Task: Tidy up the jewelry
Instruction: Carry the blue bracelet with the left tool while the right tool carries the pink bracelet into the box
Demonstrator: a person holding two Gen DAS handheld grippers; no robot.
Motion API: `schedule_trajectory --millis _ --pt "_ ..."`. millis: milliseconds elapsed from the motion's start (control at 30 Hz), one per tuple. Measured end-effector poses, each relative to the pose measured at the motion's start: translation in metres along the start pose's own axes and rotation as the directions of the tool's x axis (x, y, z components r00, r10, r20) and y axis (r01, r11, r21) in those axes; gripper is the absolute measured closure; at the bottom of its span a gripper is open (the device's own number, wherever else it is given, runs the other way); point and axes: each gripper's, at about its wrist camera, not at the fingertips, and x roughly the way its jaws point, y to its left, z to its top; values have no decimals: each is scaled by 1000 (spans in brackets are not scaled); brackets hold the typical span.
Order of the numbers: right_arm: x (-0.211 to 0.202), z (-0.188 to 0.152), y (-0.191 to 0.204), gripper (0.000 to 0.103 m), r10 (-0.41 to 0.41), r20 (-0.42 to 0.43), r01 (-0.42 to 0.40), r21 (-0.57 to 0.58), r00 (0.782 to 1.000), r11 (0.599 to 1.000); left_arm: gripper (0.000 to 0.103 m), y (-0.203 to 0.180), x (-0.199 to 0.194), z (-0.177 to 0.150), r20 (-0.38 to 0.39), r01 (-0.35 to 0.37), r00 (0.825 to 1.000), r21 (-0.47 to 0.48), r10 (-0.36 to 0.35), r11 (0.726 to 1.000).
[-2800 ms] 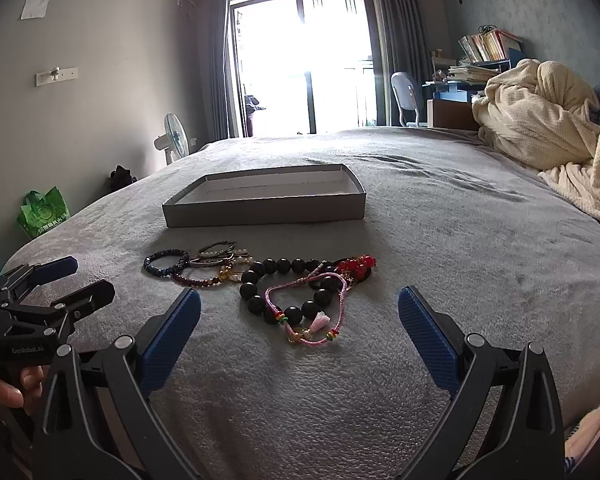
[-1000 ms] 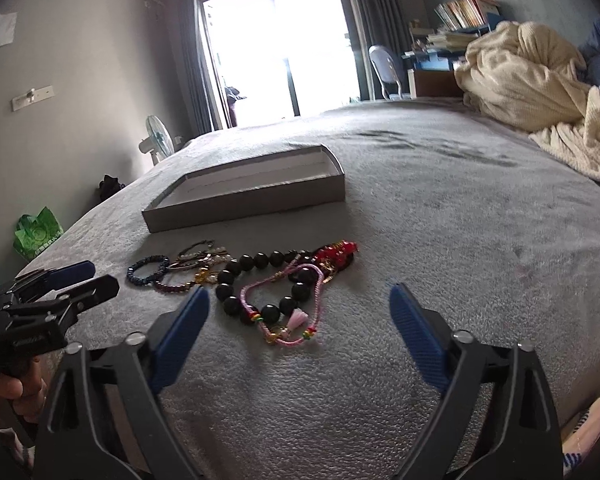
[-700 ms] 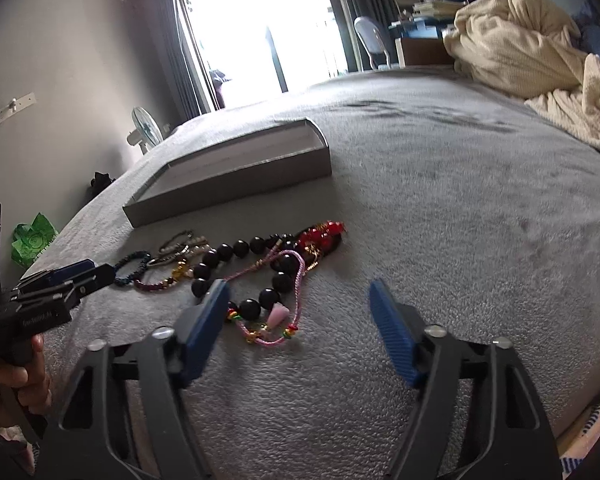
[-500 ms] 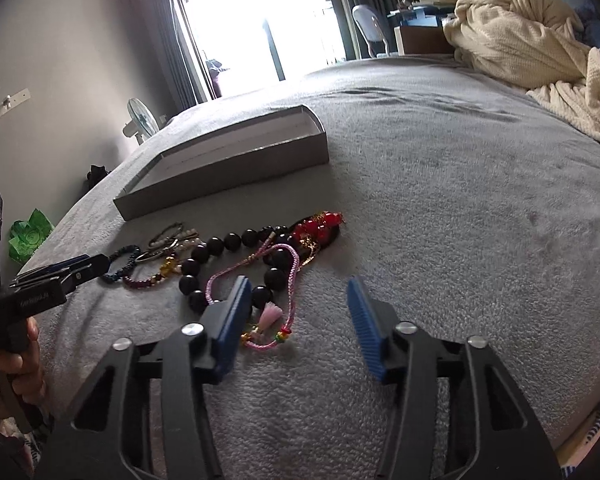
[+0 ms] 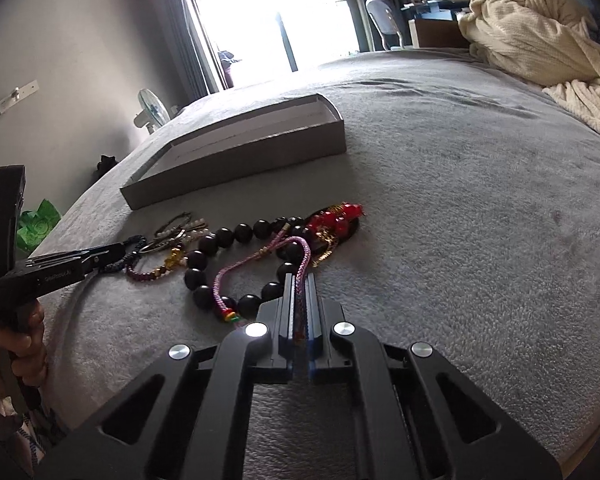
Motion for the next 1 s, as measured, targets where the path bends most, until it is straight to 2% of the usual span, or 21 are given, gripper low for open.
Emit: schedule_trajectory --millis 267,500,733,1000 --pt "-18 7 6 100 14 58 -13 -17 998 1000 96 0 -25 -3 59 25 998 14 -26 1000" --pt "-32 23 12 100 27 99 -23 -39 995 999 96 0 -55 16 135 36 990 18 -38 999" --pt "-33 56 15 100 25 127 -14 -90 992 996 96 0 -68 38 175 27 984 32 -32 999" --pt "-9 104 18 100 34 128 -18 -129 991 992 96 9 -70 68 208 24 978 41 -32 999"
